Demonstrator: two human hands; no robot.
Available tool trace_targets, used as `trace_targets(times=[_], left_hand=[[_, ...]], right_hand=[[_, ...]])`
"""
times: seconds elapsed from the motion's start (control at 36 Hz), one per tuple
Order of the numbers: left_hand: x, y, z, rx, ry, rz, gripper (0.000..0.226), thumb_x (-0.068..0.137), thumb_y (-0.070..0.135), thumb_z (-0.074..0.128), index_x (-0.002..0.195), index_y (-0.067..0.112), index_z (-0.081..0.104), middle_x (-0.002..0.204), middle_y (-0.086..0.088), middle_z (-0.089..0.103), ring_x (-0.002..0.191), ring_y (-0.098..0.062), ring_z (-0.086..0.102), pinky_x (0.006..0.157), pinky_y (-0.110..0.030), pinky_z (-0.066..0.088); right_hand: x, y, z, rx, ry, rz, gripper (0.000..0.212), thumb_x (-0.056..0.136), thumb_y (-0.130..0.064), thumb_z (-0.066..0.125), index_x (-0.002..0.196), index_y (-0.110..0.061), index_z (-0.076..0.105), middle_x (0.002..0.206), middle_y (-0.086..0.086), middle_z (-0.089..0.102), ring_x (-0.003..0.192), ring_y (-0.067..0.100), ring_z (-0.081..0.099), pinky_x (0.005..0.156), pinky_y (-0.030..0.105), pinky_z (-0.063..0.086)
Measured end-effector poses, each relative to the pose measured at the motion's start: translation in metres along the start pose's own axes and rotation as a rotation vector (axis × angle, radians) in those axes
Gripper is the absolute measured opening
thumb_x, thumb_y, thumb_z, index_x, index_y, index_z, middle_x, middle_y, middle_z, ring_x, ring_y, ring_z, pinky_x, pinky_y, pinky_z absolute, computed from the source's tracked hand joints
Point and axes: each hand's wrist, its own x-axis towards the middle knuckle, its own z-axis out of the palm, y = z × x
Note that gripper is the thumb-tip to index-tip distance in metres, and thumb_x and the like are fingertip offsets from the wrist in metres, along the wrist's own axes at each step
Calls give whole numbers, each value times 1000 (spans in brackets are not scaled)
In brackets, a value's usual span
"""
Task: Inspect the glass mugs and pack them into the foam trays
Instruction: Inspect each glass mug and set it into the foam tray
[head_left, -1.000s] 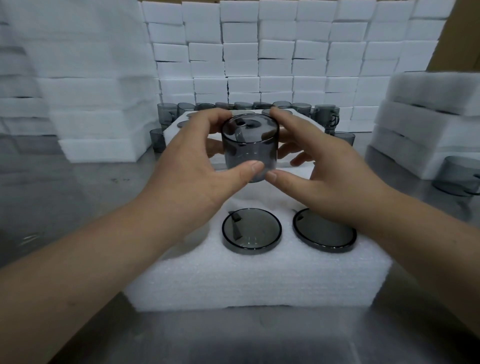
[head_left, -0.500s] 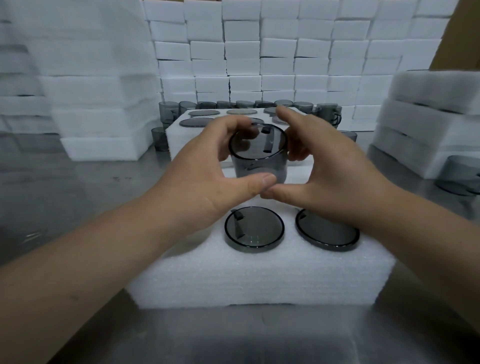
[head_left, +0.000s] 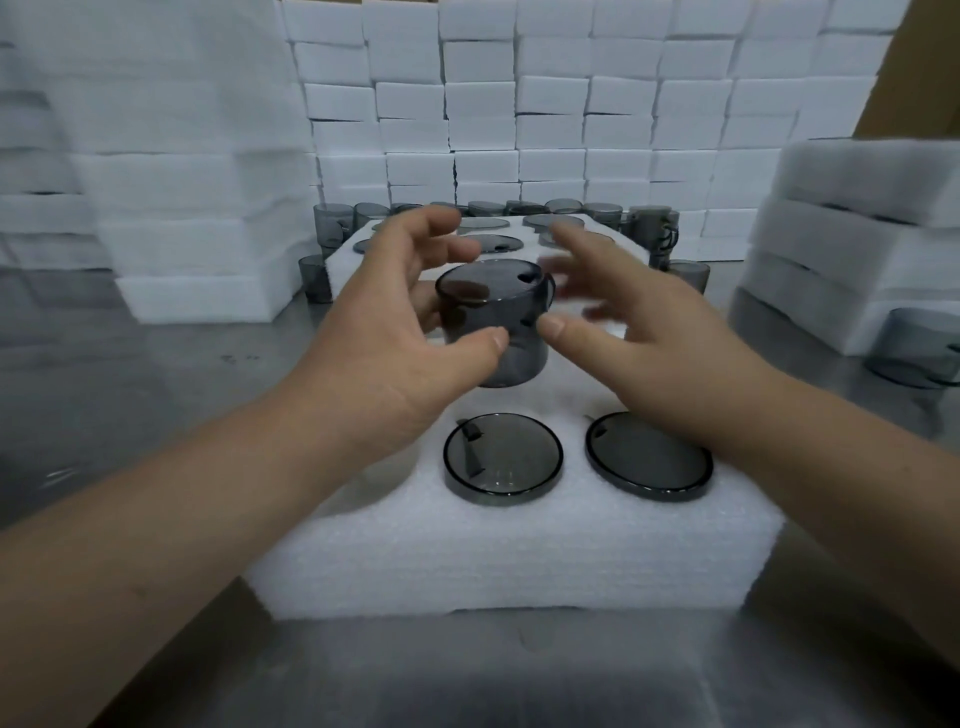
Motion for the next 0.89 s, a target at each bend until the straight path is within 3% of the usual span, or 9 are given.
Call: trace_targets(times=[0.14, 0.22, 0.33, 0.42, 0.53, 0.61, 0.72, 0.78, 0.89], left_hand=[[0, 1, 0, -98, -33, 14, 49, 66, 10, 57, 106, 33, 39, 115, 10, 51, 103, 1, 60, 82, -18, 48], [-1, 2, 1, -94, -57, 14, 44, 69, 13, 58, 105, 31, 41, 113, 14, 54, 108, 3, 57, 86, -15, 47], [-2, 1, 1, -48, -39, 8, 42, 70, 17, 60, 105, 34, 44, 114, 19, 57, 109, 4, 57, 95, -15, 43], [0, 0, 0, 8, 18, -3, 41, 75, 15, 67, 103, 38, 47, 111, 20, 58, 102, 5, 59, 90, -11, 45], [1, -2, -2, 63, 68, -4, 34, 87, 6, 61, 96, 37, 52, 103, 23, 59, 82, 10, 63, 75, -5, 45], [1, -2, -2, 136, 64, 10, 38, 89, 6, 58, 98, 42, 52, 97, 31, 58, 86, 17, 60, 76, 0, 40], [1, -2, -3, 258, -27, -50, 47, 92, 12, 54, 98, 57, 45, 107, 32, 55, 102, 15, 52, 87, 0, 34], [0, -2, -4, 267, -62, -90, 47, 91, 18, 55, 97, 63, 43, 117, 26, 54, 114, 9, 48, 92, -6, 32], [0, -1, -3, 260, -81, -152, 35, 72, 38, 49, 91, 66, 43, 105, 36, 53, 108, 14, 49, 91, -10, 33]], right_hand=[[0, -1, 0, 44, 34, -18, 47, 77, -50, 62, 121, -38, 52, 98, -26, 54, 85, -6, 55, 74, 8, 45], [1, -4, 1, 104, 92, -40, 39, 62, -59, 59, 98, -43, 51, 92, -17, 57, 74, 0, 57, 73, 14, 48], [1, -1, 1, 185, 173, -7, 43, 51, -62, 62, 89, -43, 52, 81, -15, 57, 63, -1, 54, 65, 13, 47], [1, 1, 1, 178, 197, -34, 30, 64, -45, 75, 84, -41, 53, 71, -15, 54, 56, -2, 49, 59, 10, 42], [2, 2, 3, 142, 178, -62, 31, 76, -19, 74, 83, -43, 54, 70, -14, 57, 59, 3, 57, 64, 15, 47], [2, 3, 4, 164, 161, -53, 34, 78, -14, 72, 85, -42, 55, 69, -18, 60, 62, 3, 60, 66, 16, 47], [-1, -1, 2, 220, 129, -51, 17, 73, -24, 62, 78, -40, 58, 68, -11, 67, 70, 16, 68, 74, 36, 56], [-2, -1, 1, 267, 95, -57, 15, 74, -23, 56, 76, -37, 60, 66, -15, 68, 67, 9, 68, 70, 30, 57], [-3, -2, 2, 331, 47, -64, 14, 74, -19, 54, 77, -32, 61, 62, -19, 66, 61, 3, 67, 61, 15, 52]])
